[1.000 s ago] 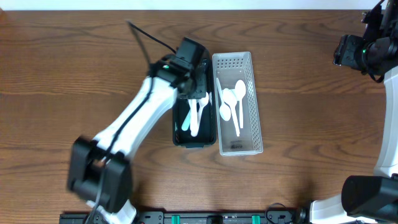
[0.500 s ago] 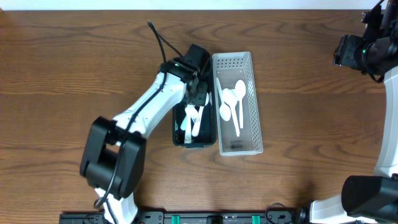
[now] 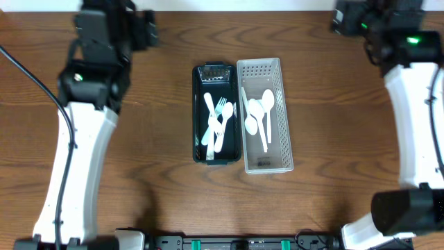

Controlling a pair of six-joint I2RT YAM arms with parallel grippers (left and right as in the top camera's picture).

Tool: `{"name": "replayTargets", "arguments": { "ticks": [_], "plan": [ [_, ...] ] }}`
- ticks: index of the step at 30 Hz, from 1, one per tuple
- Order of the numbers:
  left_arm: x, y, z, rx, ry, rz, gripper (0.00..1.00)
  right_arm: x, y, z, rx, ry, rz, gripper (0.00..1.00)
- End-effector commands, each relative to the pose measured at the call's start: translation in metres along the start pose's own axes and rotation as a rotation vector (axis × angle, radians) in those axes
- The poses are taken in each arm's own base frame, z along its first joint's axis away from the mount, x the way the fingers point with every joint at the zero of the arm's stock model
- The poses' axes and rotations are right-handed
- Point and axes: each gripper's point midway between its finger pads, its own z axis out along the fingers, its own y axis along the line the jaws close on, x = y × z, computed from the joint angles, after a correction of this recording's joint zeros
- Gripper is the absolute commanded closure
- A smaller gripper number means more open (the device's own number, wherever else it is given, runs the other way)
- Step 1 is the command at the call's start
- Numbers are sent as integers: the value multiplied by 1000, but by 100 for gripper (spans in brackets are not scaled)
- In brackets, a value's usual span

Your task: Pack container

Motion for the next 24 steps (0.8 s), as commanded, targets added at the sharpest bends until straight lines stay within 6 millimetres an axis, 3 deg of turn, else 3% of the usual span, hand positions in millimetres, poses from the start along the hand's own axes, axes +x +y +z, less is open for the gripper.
{"name": "replayTargets", "arguments": {
  "ticks": [1,5,10,17,20,24],
  "plan": [
    [8,40,36,-99,10,-17,2,-10,23,29,-10,-68,-42,1],
    [10,74,50,-152,9,-53,2,-37,36,39,-28,-196,-64,1],
    [21,64,38,-72,15,-56,2,-19,17,29,43,-108,-83,1],
    [56,64,1,-52,-43,-65,2,-19,-21,-18,107,-170,-23,1],
    [76,63,-15,-45,-91,-69,2,-6,-27,-35,116,-212,-16,1],
    [113,50,-36,-6,-155,-63,2,39,-32,-56,143,-237,-12,1]
  ]
}}
